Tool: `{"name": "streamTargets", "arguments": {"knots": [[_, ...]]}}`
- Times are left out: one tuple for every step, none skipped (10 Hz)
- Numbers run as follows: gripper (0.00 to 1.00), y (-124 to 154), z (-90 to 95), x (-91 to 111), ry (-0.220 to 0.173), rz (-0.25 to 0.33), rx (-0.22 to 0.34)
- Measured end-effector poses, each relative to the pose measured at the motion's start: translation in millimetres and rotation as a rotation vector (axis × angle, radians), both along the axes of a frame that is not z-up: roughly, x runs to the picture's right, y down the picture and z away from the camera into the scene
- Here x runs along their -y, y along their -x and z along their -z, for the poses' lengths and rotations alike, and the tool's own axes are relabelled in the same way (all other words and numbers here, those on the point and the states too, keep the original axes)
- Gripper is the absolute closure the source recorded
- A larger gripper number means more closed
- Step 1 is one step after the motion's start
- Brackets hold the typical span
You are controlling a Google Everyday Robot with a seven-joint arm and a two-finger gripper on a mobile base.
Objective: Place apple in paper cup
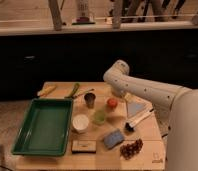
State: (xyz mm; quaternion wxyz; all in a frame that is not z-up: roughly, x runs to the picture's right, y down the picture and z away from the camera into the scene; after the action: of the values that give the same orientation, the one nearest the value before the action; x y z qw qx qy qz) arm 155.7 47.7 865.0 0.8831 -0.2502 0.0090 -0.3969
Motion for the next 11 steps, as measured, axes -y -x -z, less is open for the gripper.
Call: {"name": "streamTargets", "arguments": {"knots": [[0.20, 5.9, 1.2, -1.4, 0.006, 0.000, 0.019], [0.20, 12.9, 1.7, -2.4, 0.013, 0.004, 0.041], [0.20, 18.6, 1.2, -3.8, 0.022, 0.008, 0.058], [0.20, 23.7, -0.5, -6.1, 0.034, 0.012, 0.077], [0.20, 25.8, -2.3, -7.9, 0.045, 0.008, 0.092], [0.20, 26.8, -5.0, -11.0, 0.058, 0.002, 0.105], [0.20, 27.1, -8.2, -14.6, 0.072, -0.008, 0.118], [0.20, 27.5, -11.0, -17.1, 0.082, -0.016, 0.127], [0.20, 28.1, -15.3, -22.1, 0.097, -0.027, 0.138], [0.20, 27.8, -19.0, -25.6, 0.108, -0.034, 0.144], [0.20, 27.7, -22.8, -30.1, 0.123, -0.042, 0.151]]}}
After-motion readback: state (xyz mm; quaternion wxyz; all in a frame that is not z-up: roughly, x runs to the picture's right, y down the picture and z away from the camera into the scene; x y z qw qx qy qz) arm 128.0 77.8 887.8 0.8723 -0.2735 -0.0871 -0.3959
